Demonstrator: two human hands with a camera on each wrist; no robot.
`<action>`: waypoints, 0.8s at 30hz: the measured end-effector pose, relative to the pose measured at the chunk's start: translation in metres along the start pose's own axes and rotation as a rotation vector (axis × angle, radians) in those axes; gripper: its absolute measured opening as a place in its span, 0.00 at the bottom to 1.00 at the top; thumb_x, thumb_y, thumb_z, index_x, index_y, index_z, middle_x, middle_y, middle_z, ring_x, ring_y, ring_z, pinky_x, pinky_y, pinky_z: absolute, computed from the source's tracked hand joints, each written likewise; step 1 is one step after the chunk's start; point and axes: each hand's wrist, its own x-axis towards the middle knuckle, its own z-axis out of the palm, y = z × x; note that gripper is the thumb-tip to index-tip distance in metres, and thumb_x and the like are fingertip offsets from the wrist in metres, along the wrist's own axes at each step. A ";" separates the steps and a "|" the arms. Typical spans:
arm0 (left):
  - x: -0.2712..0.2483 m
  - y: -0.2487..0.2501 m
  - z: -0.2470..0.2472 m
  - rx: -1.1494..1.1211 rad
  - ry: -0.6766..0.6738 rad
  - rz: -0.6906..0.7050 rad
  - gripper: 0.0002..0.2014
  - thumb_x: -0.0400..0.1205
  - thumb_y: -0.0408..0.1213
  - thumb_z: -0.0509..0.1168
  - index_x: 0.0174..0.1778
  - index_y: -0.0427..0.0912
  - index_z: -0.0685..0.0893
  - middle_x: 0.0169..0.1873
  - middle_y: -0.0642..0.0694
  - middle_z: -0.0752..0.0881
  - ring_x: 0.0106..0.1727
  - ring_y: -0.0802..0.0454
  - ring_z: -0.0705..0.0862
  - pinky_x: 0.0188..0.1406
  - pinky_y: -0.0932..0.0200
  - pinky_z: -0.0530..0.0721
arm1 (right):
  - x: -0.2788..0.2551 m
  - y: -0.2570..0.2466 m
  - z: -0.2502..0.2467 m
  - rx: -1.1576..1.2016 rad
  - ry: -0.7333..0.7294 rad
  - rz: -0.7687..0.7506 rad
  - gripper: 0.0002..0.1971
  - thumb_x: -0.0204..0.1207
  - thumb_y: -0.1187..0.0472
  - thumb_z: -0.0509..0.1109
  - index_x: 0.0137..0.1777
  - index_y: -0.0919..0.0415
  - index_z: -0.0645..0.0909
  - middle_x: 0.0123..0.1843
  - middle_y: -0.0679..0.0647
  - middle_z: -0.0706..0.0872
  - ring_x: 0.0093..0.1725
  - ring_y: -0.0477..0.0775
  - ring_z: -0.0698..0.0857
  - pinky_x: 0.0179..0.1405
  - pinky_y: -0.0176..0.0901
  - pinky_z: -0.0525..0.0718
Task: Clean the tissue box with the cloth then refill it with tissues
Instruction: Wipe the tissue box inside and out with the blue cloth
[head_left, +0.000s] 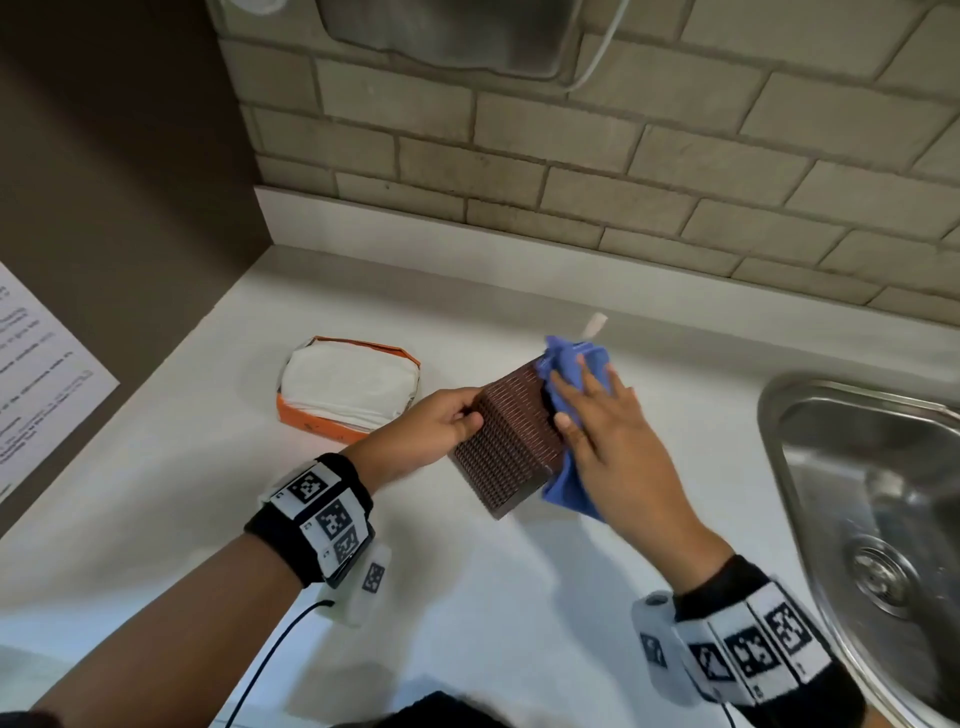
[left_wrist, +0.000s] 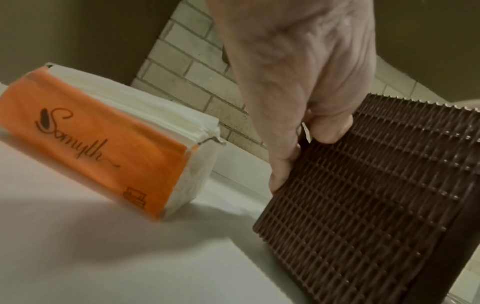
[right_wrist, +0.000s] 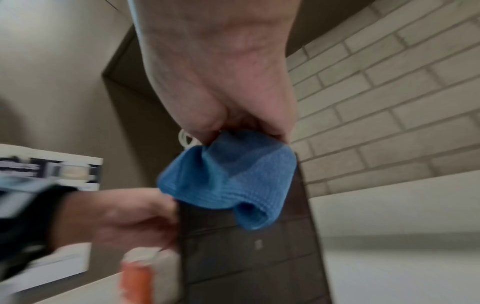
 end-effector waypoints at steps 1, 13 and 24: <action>0.000 -0.001 -0.001 -0.014 0.008 0.004 0.15 0.86 0.21 0.52 0.64 0.35 0.78 0.56 0.43 0.83 0.56 0.58 0.80 0.61 0.66 0.75 | -0.006 -0.009 0.006 -0.042 -0.025 -0.077 0.23 0.85 0.50 0.50 0.80 0.47 0.63 0.84 0.47 0.56 0.83 0.47 0.45 0.84 0.53 0.48; -0.013 0.016 -0.012 -0.141 -0.184 -0.069 0.17 0.86 0.27 0.56 0.71 0.41 0.74 0.65 0.47 0.82 0.63 0.60 0.82 0.70 0.64 0.77 | 0.010 0.024 -0.006 0.520 0.068 0.271 0.21 0.84 0.52 0.56 0.77 0.46 0.68 0.76 0.45 0.72 0.74 0.44 0.71 0.73 0.37 0.67; 0.003 0.042 -0.010 0.073 -0.151 -0.109 0.15 0.79 0.46 0.68 0.54 0.37 0.85 0.51 0.43 0.89 0.53 0.53 0.86 0.64 0.53 0.80 | -0.025 0.008 -0.028 0.668 0.046 0.201 0.16 0.84 0.52 0.56 0.69 0.40 0.76 0.64 0.34 0.84 0.62 0.32 0.81 0.53 0.19 0.76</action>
